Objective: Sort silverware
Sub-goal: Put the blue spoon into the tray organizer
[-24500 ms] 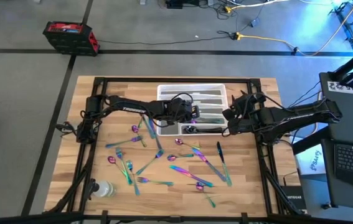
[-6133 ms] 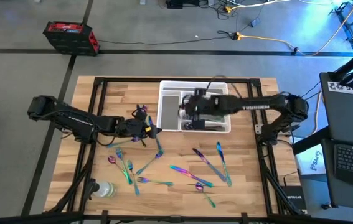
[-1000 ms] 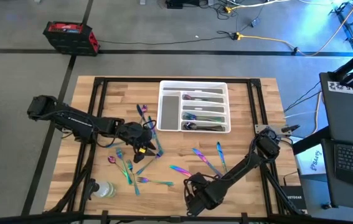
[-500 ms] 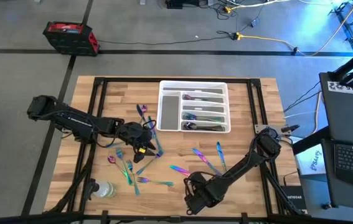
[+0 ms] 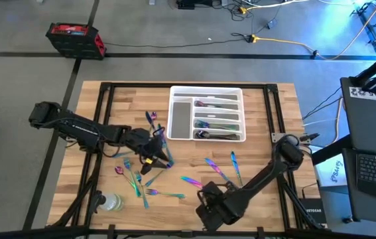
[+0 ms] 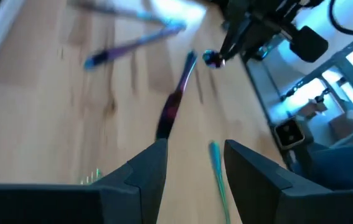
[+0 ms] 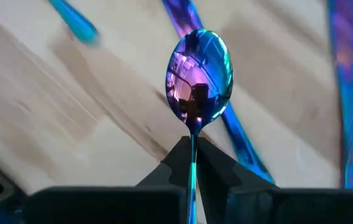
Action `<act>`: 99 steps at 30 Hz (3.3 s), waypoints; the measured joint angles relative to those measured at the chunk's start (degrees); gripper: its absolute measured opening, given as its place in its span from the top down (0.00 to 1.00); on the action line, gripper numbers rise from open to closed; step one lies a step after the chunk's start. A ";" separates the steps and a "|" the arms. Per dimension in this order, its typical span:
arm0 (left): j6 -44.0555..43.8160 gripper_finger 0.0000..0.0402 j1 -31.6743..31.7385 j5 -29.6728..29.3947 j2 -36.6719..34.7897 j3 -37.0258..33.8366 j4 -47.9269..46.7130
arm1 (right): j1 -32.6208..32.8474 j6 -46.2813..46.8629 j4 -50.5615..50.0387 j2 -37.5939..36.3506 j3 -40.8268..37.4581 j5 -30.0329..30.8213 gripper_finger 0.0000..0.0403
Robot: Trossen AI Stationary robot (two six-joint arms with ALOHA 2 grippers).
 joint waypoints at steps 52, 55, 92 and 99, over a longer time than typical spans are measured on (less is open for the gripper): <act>51.90 0.64 0.42 -2.84 25.46 14.23 22.13 | -26.60 -30.95 111.65 -22.53 -66.84 -31.54 1.00; 52.08 0.64 1.24 -2.84 24.88 14.23 21.80 | -28.14 -31.49 110.07 -25.69 -69.07 -31.82 1.00; 60.70 0.91 4.81 -7.91 25.18 14.21 24.97 | -32.20 -31.98 111.75 -34.33 -75.19 -33.47 1.00; 60.82 0.96 4.81 -7.70 25.18 15.16 25.13 | -32.20 -31.99 112.38 -34.33 -75.14 -33.42 1.00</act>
